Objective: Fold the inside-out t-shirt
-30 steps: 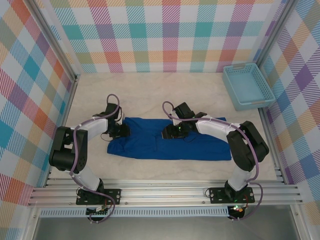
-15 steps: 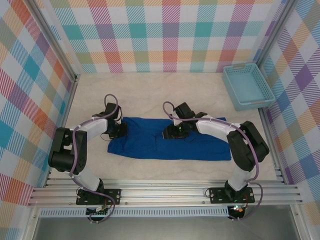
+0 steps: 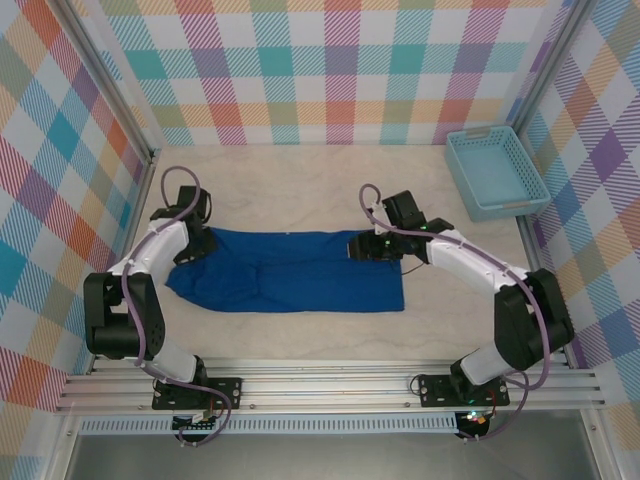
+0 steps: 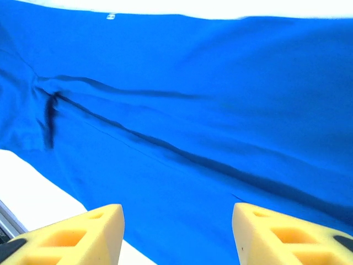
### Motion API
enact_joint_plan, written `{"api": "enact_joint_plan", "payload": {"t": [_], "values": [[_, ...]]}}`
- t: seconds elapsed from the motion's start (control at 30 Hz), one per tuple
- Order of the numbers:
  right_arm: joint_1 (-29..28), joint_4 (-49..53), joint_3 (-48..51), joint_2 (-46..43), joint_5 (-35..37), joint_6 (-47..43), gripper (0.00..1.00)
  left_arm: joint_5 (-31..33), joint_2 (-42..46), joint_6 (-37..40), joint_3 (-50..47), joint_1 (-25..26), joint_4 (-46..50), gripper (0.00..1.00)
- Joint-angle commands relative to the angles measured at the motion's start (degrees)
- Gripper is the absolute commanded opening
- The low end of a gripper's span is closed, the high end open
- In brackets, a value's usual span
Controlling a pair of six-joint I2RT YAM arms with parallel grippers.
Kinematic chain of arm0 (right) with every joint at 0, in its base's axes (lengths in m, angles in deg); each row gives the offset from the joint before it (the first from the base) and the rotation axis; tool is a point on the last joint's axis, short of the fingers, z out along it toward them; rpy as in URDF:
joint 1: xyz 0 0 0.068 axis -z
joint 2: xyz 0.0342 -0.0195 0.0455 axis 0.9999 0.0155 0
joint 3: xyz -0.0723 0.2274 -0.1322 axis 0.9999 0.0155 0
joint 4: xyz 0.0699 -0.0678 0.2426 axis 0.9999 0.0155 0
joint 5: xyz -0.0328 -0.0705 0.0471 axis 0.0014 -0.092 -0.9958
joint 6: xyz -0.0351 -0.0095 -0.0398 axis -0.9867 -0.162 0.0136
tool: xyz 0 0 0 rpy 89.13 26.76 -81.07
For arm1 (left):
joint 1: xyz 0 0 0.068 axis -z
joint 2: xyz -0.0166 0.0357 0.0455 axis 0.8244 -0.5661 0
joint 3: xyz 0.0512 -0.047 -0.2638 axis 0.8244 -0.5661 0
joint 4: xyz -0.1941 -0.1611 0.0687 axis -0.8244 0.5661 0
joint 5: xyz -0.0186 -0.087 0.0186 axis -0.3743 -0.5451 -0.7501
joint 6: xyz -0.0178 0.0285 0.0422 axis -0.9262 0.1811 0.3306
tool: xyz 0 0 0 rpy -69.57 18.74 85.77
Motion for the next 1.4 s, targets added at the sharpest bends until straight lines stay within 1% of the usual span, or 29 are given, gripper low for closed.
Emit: {"api": "enact_joint_plan", "payload": {"t": [0.0, 0.07, 0.13, 0.27, 0.33, 0.43, 0.53, 0.63, 0.7, 0.93, 1.07, 1.1, 1.13, 1.17, 1.2, 1.27, 1.37], "values": [[2.21, 3.23, 1.79, -2.73, 0.76, -2.38, 0.55, 2.11, 1.82, -0.76, 5.62, 3.21, 8.5, 0.0], [2.88, 4.78, 1.98, -3.77, 3.77, -2.54, 0.55, -2.56, 2.67, -3.38, 7.96, 7.6, 10.32, 0.0], [3.02, 5.84, 2.25, -4.47, 6.52, -2.88, 0.55, -8.57, 3.05, -7.19, 9.73, 11.4, 11.12, 0.0], [4.57, 7.08, 3.04, -4.88, 9.41, -2.81, 0.55, -18.57, 1.74, -16.05, 14.02, 20.06, 9.22, 0.0], [5.63, 7.8, 3.13, -4.44, 9.31, -2.67, 0.55, -20.39, -0.51, -19.72, 17.62, 24.74, 8.35, 0.0], [6.49, 8.41, 3.54, -4.99, 9.65, -2.33, 0.55, -21.15, -6.04, -24.08, 24.64, 31.74, 8.24, 0.0], [6.98, 8.58, 4.39, -6.35, 10.02, -1.94, 0.55, -23.43, -12.51, -26.47, 30.23, 36.92, 6.82, 0.0], [7.16, 9.58, 4.95, -7.31, 10.61, -1.84, 0.55, -24.03, -20.75, -24.55, 36.55, 39.76, 8.84, 0.0], [7.28, 9.82, 5.56, -8.25, 11.06, -1.75, 0.55, -23.71, -25.1, -22.94, 39.76, 40.31, 10.26, 0.0], [7.93, 11.2, 6.9, -10.79, 12.93, -0.89, 0.55, -27.41, -32.1, -22.62, 43.79, 41.93, 7.23, 0.0], [8.44, 11.85, 7.35, -11.07, 13.94, -0.35, 0.55, -30.74, -34.82, -24.24, 44.52, 43.27, 4.17, 0.1], [8.55, 12.15, 7.4, -11.16, 14.27, -0.14, 0.55, -31.1, -35.28, -24.79, 44.79, 43.49, 3.44, 0.15], [8.65, 12.29, 7.48, -11.37, 14.72, 0.04, 0.55, -31.38, -35.79, -25.38, 45.02, 43.84, 2.45, 0.26], [8.74, 12.64, 7.6, -11.7, 15.2, 0.32, 0.55, -31.72, -36.41, -26.13, 45.41, 44.19, 1.75, 0.31], [8.79, 12.88, 7.76, -12.12, 15.58, 0.5, 0.56, -32.46, -36.89, -26.8, 45.81, 44.5, 1.05, 0.34], [9.12, 13.63, 7.95, -13.11, 16.43, 0.7, 0.55, -33.78, -38.14, -27.72, 47.58, 45.01, 0.1, 0.44], [9.63, 14.73, 8.12, -15.24, 18.1, 1.31, 0.56, -34.71, -39.02, -27.91, 49.38, 45.85, -0.79, 0.52]]}}
